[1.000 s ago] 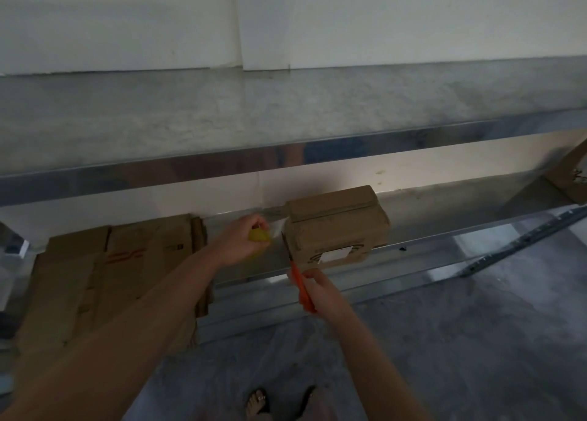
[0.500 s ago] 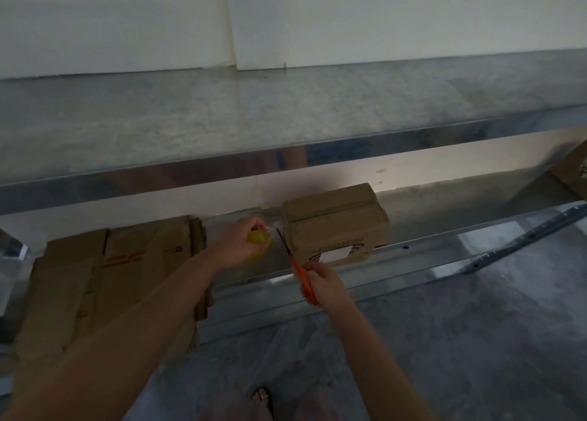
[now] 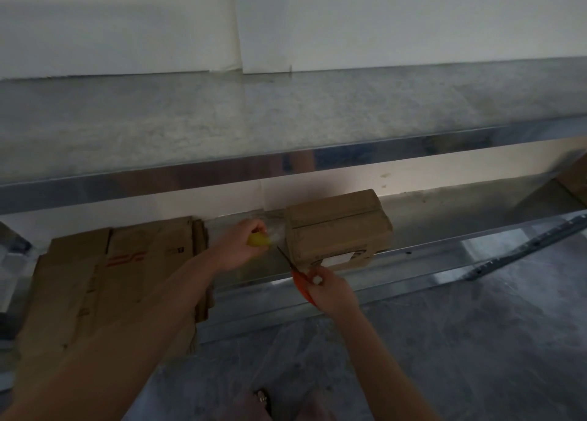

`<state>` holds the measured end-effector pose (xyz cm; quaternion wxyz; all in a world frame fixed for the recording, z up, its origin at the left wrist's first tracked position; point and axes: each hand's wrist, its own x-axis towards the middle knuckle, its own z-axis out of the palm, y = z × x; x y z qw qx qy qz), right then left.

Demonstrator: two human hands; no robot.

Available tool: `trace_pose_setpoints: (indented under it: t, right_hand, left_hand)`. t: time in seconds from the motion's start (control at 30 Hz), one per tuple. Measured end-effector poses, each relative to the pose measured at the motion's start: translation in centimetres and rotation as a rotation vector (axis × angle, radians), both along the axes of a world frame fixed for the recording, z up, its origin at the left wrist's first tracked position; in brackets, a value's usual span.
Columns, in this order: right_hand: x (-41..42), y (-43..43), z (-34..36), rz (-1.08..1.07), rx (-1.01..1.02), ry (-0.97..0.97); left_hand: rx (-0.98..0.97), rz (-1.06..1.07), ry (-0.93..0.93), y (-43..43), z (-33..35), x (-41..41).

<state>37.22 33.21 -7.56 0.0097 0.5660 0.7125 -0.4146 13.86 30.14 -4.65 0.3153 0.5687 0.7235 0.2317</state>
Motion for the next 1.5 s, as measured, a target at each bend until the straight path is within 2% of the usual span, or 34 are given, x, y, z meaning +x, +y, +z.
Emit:
trace_pose_setpoints:
  t: [0.13, 0.37, 0.5, 0.67, 0.8, 0.97, 1.2, 1.3, 1.43, 1.5]
  right_hand:
    - [2.1, -1.3, 0.8, 0.053, 0.193, -0.063]
    - [10.5, -1.5, 2.3, -0.004, 0.900, 0.020]
    - [13.3, 2.8, 3.1, -0.050, 1.031, -0.025]
    - [15.7, 10.4, 2.3, -0.115, 0.863, -0.080]
    - [15.9, 15.7, 0.2, -0.152, 0.623, -0.190]
    - [15.9, 20.3, -2.5, -0.144, 0.447, -0.255]
    - [16.9, 22.6, -5.4, -0.026, 0.388, -0.280]
    - [17.1, 22.6, -5.3, 0.001, 0.359, -0.227]
    - [17.6, 21.9, -4.6, 0.078, 0.413, -0.330]
    - [17.3, 20.4, -3.2, 0.009, 0.472, -0.215]
  left_hand:
    - [-0.021, 0.033, -0.024, 0.0, -0.6, 0.3]
    - [-0.052, 0.107, -0.037, 0.3, -1.5, 0.6]
    - [-0.039, 0.165, -0.062, 0.7, -1.4, 1.3]
    - [-0.007, 0.253, -0.056, 1.0, -0.3, 3.0]
    - [-0.030, 0.358, -0.033, 0.9, 0.5, 4.3]
    - [-0.069, 0.503, -0.038, 0.3, 0.7, 5.8]
    - [-0.083, 0.519, 0.021, -0.3, 0.7, 6.2]
    - [-0.098, 0.519, 0.001, -0.6, 0.6, 6.1]
    - [-0.093, 0.515, -0.012, -0.8, 0.6, 5.9]
    - [-0.086, 0.492, -0.016, -0.9, 0.8, 5.8]
